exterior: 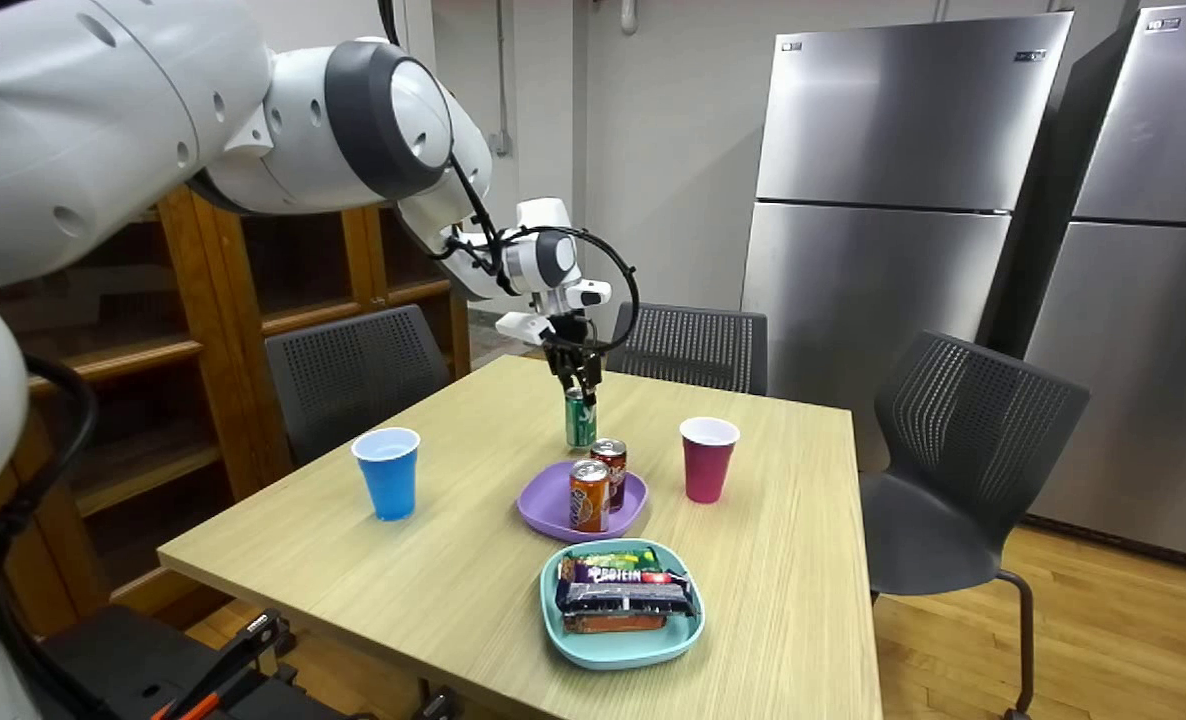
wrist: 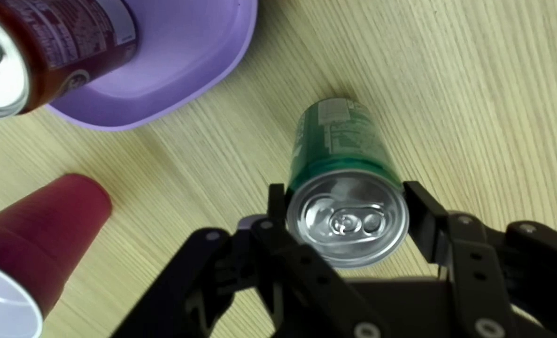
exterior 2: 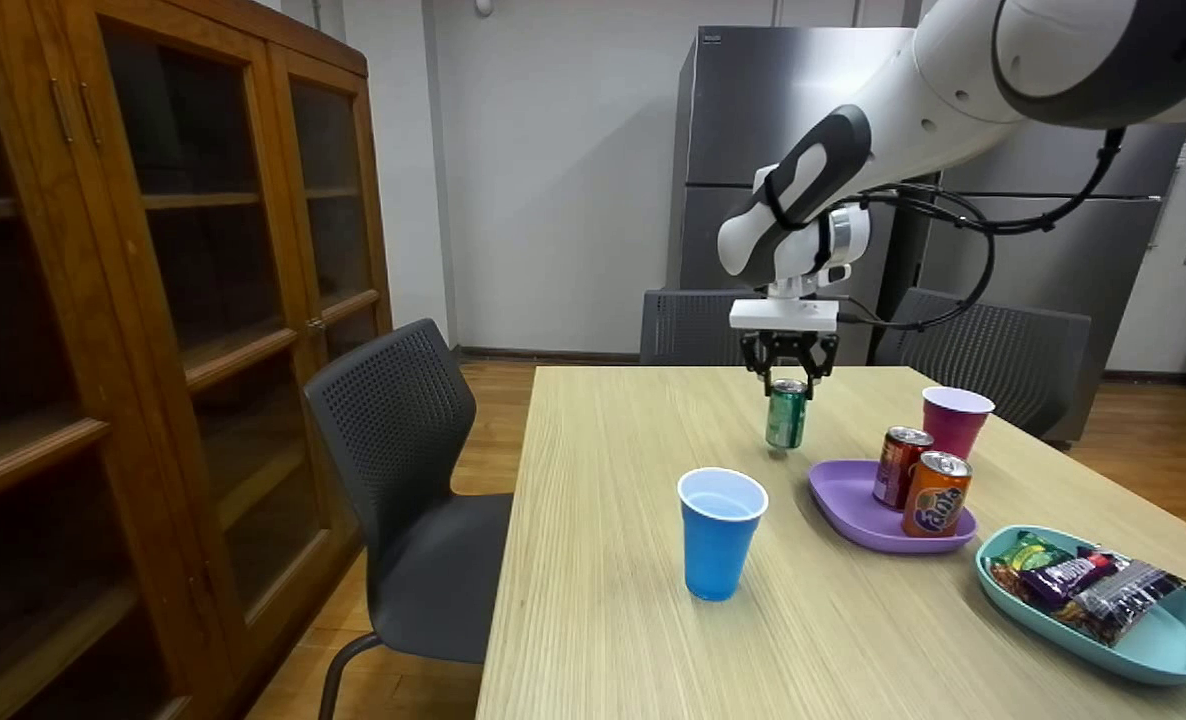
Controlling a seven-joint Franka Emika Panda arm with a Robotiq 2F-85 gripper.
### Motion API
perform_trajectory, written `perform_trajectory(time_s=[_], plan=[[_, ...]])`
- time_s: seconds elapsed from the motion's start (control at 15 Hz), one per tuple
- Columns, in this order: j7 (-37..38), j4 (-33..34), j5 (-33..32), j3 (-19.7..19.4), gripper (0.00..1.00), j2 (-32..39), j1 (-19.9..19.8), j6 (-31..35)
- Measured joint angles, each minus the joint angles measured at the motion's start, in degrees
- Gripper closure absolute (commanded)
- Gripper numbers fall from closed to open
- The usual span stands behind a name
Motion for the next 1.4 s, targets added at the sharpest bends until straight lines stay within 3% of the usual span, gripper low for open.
perform_trajectory(time_s=[0.47,1.4], plan=[[0.06,-6.03,0.01,0.00,0.62,-5.82,-0.01,0.23],[0.97,-33.97,-0.68,-0.58,0.62,-21.11,1.50,6.33]])
